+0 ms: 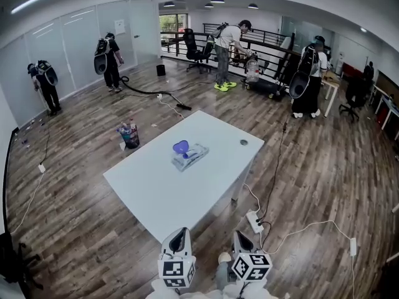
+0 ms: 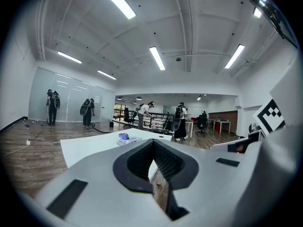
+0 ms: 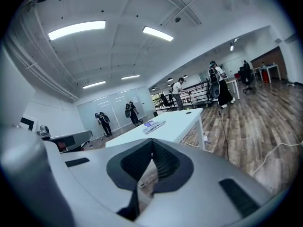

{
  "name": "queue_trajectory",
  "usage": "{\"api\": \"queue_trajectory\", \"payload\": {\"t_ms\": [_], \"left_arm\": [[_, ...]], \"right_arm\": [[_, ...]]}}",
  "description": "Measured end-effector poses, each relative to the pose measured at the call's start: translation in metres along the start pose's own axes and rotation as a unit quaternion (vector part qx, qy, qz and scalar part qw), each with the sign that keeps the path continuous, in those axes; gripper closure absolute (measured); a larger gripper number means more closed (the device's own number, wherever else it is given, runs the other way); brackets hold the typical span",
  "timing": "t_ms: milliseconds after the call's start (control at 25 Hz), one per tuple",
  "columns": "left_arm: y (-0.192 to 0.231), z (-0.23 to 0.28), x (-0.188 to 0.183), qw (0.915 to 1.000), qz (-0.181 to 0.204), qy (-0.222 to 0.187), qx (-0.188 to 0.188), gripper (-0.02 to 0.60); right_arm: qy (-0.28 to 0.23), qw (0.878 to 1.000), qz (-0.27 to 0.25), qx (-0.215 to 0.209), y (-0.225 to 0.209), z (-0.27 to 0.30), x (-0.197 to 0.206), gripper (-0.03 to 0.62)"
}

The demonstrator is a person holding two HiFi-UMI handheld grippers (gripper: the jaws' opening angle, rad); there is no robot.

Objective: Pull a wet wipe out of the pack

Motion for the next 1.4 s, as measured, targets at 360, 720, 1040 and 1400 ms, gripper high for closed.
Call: {"api": "queue_trajectory", "payload": {"t_ms": [360,720,1040,1400], "left_arm": [[-0.009,0.050,-0.017,1.0000,0.004,-0.004,-0.005,0.574],[0.001,0.103,-0.044,0.9992,-0.002,-0.006,-0.039,0.574],[-0.004,0.153,-0.062,0.9984,-0.009,-0.008,-0.056,0.574],[-0.010,0.190,-0.064,0.9974,-0.021,0.001,-0.068,0.574]], "right_arm": [[0.008,1.000,-0.001,-0.009,-0.029,0.039,-0.035,0.585],[0.015,0.999,-0.018,-0.045,-0.044,0.093,-0.086,0.585],[0.020,0.998,-0.028,-0.057,-0.071,0.130,-0.126,0.585],[0.030,0.997,-0.028,-0.069,-0.097,0.155,-0.144,0.585]]}}
Point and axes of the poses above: the fingertips, and each gripper's own axes: z forward along the fingers, y to its left, x out of its underside, the point moved 6 cm from there along -z, backward along the fingers, and after that the axes turned 11 degrees about y, right-handed, at the moved point
